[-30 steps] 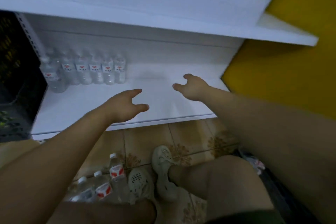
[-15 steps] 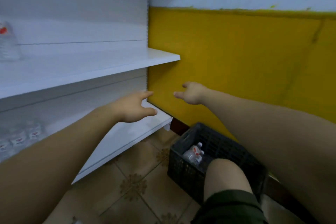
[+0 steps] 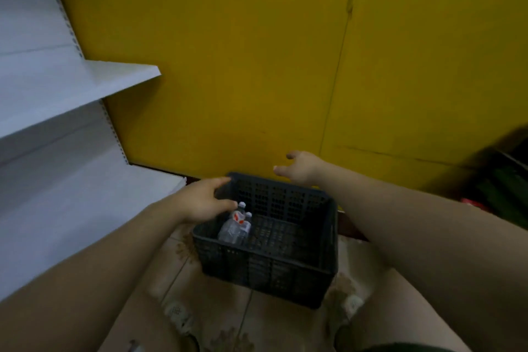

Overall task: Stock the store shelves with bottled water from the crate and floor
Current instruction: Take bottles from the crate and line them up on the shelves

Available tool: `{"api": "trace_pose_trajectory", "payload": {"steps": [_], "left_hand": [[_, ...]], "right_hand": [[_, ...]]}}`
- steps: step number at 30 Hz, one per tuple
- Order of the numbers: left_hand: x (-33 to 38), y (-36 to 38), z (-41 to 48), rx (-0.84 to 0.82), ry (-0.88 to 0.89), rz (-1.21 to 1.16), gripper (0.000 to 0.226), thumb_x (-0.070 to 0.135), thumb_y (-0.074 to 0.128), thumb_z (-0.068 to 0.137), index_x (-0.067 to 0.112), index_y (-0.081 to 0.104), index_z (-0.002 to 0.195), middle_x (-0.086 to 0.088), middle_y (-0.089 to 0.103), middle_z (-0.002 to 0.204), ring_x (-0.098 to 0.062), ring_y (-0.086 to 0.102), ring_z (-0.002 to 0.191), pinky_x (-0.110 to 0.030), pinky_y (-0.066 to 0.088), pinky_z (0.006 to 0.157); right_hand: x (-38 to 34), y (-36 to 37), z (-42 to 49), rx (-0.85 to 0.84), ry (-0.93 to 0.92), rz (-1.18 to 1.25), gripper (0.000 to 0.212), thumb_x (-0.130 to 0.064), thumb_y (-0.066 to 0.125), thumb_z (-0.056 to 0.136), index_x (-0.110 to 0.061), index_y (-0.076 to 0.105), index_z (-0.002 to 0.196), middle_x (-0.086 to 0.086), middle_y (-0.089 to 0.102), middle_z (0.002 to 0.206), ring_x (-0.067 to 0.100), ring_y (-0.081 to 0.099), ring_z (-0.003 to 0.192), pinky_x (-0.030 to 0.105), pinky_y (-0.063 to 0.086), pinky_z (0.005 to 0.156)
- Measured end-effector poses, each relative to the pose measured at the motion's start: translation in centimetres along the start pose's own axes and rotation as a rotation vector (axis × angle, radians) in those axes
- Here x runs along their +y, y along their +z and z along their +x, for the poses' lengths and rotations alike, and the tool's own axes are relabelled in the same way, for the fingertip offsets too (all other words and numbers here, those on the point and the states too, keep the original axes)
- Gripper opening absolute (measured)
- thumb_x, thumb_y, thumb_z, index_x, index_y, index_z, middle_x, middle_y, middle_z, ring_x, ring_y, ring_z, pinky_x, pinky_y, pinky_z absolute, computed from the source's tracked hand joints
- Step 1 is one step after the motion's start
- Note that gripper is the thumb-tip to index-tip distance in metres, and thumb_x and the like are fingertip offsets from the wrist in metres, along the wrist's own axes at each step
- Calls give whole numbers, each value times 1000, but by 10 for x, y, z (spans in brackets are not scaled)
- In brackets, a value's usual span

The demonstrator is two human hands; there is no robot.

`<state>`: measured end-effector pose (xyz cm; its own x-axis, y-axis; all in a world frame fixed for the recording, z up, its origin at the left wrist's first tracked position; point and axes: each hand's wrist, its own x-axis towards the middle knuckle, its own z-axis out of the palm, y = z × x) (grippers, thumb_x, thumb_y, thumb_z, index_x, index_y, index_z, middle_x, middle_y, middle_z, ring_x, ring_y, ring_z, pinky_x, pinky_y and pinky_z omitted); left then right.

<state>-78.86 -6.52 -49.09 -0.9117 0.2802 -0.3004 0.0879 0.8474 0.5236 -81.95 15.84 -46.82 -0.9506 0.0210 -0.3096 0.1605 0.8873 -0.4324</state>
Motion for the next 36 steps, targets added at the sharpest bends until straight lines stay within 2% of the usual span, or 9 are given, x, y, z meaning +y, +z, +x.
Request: {"api": "trace_pose_trajectory", "payload": {"steps": [15,19,21,25,27,29,33,34,36], "left_hand": [[-74,82,184,-257,-250,-99,65,35,54,97,15,23,151,-8,31,154,-28,40,134,-37,39,106],[-109,111,237,-317,-282,-123,86,61,63,81,18,32,149,-7,49,142,-26,55,118,-39,47,97],[-130,131,269,-336,-341,-118,77,45,62,89,17,26,151,-9,41,148,-28,51,123,-38,45,97],[-165,170,328,-330,-453,-151,76,34,60,93,15,17,152,-11,28,155,-32,41,132,-37,40,101],[-179,186,348,-332,-506,-186,78,33,62,92,14,17,152,-11,29,154,-32,40,133,-36,39,99],[-195,200,363,-332,-536,-193,78,31,65,90,12,20,151,-12,34,151,-31,43,131,-34,39,98],[-220,216,374,-390,-593,-172,76,28,67,88,7,26,148,-13,40,147,-31,43,130,-36,38,106],[-225,220,374,-401,-595,-189,75,27,68,88,7,27,147,-13,39,148,-31,43,131,-35,37,107],[-232,225,373,-385,-581,-215,75,23,68,87,7,27,147,-12,37,149,-29,41,132,-32,35,105]], "right_hand": [[73,95,167,-279,212,177,76,-49,46,99,-12,10,156,7,16,162,29,32,141,39,35,110],[81,138,238,-348,241,257,73,-46,47,100,-10,13,155,10,25,159,30,41,136,43,39,108],[87,163,273,-359,265,297,68,-43,48,101,-7,23,152,15,32,155,32,44,133,46,40,107],[97,215,339,-374,293,365,37,-38,50,101,-7,61,117,27,58,105,34,61,100,46,48,95],[95,245,369,-381,306,393,32,-38,51,100,-14,54,78,14,50,71,20,50,63,38,48,70],[89,278,397,-402,330,443,36,-36,52,100,-14,50,72,14,48,69,18,49,60,33,47,62],[67,342,438,-418,357,587,26,-42,46,101,-18,53,98,10,40,76,20,43,64,27,44,68],[61,354,445,-436,352,594,40,-45,45,100,-17,49,128,16,50,92,29,51,79,33,45,80],[55,370,451,-364,350,518,65,-43,50,97,-7,31,148,21,45,138,38,46,123,42,37,107]]}}
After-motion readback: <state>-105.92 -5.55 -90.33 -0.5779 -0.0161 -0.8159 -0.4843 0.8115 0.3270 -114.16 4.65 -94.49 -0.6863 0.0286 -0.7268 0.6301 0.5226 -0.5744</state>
